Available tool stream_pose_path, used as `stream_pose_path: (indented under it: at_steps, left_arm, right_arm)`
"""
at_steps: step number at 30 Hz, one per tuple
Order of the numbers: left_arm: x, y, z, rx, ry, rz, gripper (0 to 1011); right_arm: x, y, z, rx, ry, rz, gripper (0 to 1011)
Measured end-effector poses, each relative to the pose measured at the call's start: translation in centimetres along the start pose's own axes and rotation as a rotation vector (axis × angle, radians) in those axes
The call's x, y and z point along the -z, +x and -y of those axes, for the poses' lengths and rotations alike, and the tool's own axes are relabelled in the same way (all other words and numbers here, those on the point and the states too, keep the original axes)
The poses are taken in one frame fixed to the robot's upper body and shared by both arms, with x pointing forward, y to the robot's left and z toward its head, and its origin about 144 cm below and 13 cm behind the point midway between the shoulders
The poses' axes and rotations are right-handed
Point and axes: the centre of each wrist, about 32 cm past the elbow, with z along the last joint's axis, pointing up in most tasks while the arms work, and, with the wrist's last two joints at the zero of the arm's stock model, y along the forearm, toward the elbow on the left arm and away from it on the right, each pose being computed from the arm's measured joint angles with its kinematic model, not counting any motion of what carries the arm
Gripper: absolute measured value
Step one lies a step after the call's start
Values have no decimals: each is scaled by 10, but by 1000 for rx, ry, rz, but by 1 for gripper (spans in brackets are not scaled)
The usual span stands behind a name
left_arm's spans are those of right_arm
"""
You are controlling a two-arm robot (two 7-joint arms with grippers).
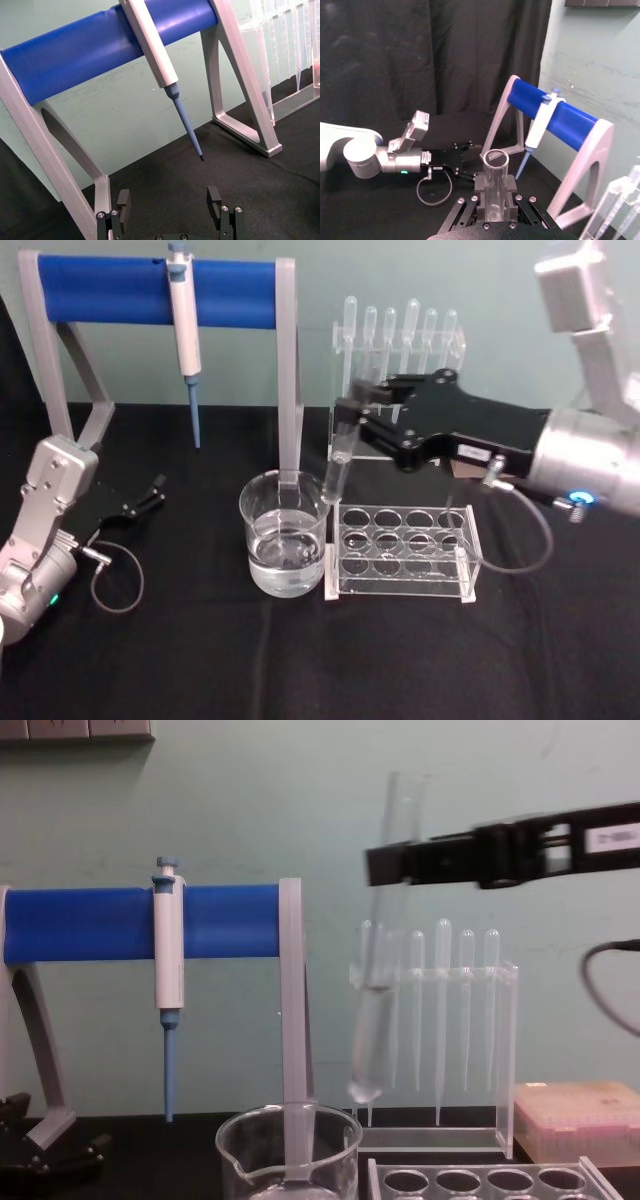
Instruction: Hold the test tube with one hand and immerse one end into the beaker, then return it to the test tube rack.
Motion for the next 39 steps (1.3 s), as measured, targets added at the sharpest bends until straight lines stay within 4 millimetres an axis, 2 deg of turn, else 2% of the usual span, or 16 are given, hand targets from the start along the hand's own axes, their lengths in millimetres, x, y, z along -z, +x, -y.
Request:
stream_pose_path:
  at_steps: [7, 17, 24, 39]
  left_arm:
    - [0, 0, 0, 0, 0, 0, 1000]
    - [0, 0, 0, 0, 0, 0, 1000]
    - [0, 0, 0, 0, 0, 0, 1000]
    - [0, 0, 0, 0, 0, 0, 1000]
  right_arm:
    - [3, -7, -24, -3, -5, 9, 241]
    - [23, -7, -49, 15, -28, 3, 241]
    - [40, -7, -57, 18, -58, -18, 241]
    - [72, -11, -60, 6, -91, -36, 241]
